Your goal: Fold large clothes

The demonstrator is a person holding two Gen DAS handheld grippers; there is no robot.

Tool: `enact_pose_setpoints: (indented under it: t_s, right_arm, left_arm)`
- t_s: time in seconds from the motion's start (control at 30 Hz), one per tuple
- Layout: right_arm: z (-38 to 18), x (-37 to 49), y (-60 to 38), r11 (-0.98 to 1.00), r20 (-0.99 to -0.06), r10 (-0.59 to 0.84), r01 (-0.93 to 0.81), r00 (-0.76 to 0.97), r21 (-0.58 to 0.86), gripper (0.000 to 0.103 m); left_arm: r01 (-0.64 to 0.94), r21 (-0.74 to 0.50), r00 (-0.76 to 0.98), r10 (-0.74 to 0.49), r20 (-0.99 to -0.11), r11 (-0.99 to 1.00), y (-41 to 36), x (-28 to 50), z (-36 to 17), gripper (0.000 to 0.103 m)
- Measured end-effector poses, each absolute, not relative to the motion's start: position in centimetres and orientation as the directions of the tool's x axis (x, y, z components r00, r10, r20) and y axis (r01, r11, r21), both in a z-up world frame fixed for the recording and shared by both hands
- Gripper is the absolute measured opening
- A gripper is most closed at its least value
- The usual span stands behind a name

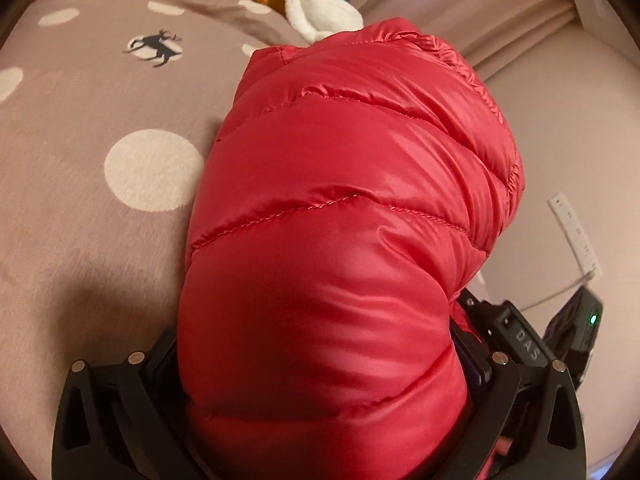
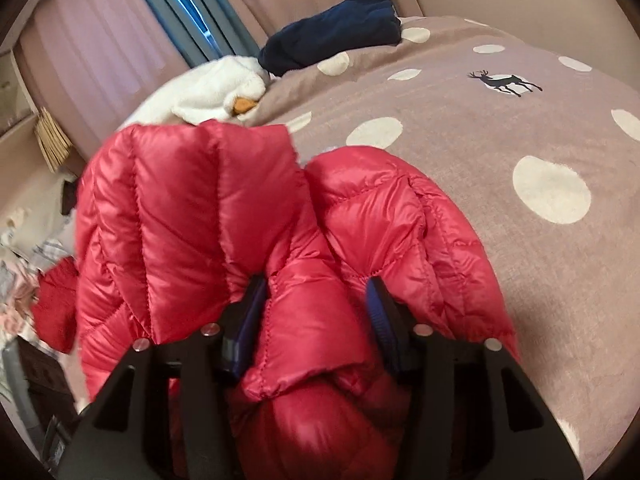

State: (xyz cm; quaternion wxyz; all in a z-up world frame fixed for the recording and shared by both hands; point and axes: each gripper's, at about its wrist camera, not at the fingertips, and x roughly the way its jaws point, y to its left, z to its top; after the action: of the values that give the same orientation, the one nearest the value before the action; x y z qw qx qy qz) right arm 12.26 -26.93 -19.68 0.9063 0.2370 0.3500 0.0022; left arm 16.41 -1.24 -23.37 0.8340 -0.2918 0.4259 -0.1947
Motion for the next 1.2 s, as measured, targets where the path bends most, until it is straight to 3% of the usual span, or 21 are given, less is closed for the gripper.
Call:
enact_pose_setpoints:
  t_s: [0.03,0.1,0.27,0.43,0.57,0.77,1.1,1.2]
  right_arm:
    - [-19.1,11.7,-27.0,0.888,-0.635,0.148,0.181,0.758,0.422,0.066]
    - [-18.2,10.6,-26.9,0.896,-0.628,0.103,0.202,0.771,0.394,0.088]
    - [-15.8,7.3,-28.2,0.897,-0.535,0.045,0.201,0.844,0.393,0.103]
    - [-14.7,5.4,-30.2,0.853,-0.468,0.116,0.154,0.876,0.499,0.103]
    - [-15.0,5.2,-31.1,0.831,-0.479,0.178,0.129,0.860,0.541,0.103]
    - [-17.5,6.8,-32.2,0.770,-0.554,0.244,0.188,0.796,0.609,0.103]
    - [-20.5,7.6,-32.7,0.653,-0.590,0.369,0.252,0.718,0.714,0.103]
    - [-22.0,8.1,-32.6,0.552,-0.554,0.469,0.262,0.688,0.792,0.103]
  left_arm:
    - [0.073,-0.652,0.549,-0.576,-0.606,0.755,-1.1,16.4,-23.0,0.103]
    - [0.074,-0.639,0.545,-0.567,-0.617,0.766,-0.7,16.1,-21.9,0.103]
    - [0.087,-0.518,0.647,-0.443,-0.620,0.851,1.5,14.1,-18.2,0.103]
    - [0.057,-0.421,0.767,-0.309,-0.562,0.905,3.9,11.5,-15.8,0.103]
    - [-0.052,-0.393,0.756,-0.221,-0.616,0.918,5.5,13.0,-16.9,0.103]
    - [-0.093,-0.625,0.653,-0.426,-0.626,0.776,7.4,15.2,-20.6,0.103]
    - [-0.121,-0.690,0.645,-0.472,-0.601,0.714,7.7,15.2,-21.9,0.103]
    - [-0.119,-0.727,0.621,-0.521,-0.586,0.677,7.8,16.0,-22.6,0.103]
